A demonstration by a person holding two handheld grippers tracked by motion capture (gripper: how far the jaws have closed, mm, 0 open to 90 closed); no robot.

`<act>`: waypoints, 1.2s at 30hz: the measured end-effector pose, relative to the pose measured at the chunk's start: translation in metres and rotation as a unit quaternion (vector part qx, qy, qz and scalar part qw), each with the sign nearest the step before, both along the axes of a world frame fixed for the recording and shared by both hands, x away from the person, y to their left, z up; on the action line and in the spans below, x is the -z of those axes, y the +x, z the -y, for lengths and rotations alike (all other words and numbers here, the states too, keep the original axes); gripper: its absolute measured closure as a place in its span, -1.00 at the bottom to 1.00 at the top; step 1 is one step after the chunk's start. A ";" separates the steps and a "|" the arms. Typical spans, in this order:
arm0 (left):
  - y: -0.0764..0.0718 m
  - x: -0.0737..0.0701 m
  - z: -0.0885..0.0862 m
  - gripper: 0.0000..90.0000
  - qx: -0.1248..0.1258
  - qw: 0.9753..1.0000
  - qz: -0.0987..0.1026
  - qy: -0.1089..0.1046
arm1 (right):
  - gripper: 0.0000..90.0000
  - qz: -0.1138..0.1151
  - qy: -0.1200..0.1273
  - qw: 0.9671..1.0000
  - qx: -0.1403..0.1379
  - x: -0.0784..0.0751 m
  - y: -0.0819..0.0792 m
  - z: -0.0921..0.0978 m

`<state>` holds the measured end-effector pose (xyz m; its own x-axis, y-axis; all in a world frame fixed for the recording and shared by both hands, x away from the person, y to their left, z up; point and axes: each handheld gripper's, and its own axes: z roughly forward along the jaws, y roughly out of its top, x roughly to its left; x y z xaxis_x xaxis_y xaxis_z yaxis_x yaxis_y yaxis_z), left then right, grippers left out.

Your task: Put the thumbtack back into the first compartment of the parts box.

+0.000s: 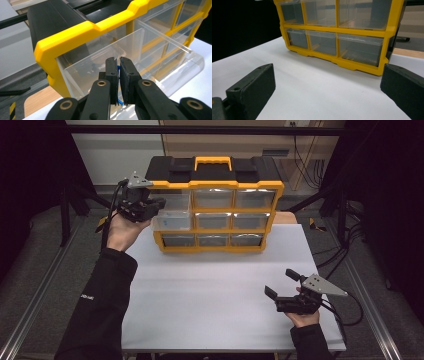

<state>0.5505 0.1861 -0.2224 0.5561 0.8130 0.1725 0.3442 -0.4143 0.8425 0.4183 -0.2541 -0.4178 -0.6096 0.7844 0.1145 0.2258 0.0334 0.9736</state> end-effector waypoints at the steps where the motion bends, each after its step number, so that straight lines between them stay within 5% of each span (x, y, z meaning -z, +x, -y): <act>1: 0.001 0.001 0.001 0.88 -0.003 1.000 0.001 -0.001 | -0.99 0.000 0.000 1.000 0.000 0.000 0.000 0.000; 17: 0.007 0.001 0.000 0.85 -0.010 1.000 -0.018 0.014 | -0.99 0.002 0.002 1.000 -0.002 0.000 0.000 0.001; 24: 0.005 -0.003 -0.001 0.68 -0.012 1.000 -0.001 -0.023 | -0.99 0.001 0.001 1.000 0.000 0.000 0.000 0.001; 25: 0.004 -0.004 -0.002 0.67 -0.008 1.000 -0.003 -0.012 | -0.99 0.001 0.000 1.000 0.001 0.000 0.000 0.001; 30: -0.003 -0.009 -0.003 0.44 -0.012 0.999 0.018 -0.039 | -0.99 0.004 0.002 1.000 0.002 0.000 0.000 0.001; 36: -0.017 -0.014 -0.007 0.08 -0.012 0.998 0.044 -0.041 | -0.99 0.003 0.003 1.000 0.001 -0.001 0.000 0.001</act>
<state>0.5334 0.1929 -0.2084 0.5227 0.8387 0.1526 0.2768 -0.3362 0.9002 0.4180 -0.2555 -0.4168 -0.6090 0.7849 0.1147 0.2196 0.0278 0.9752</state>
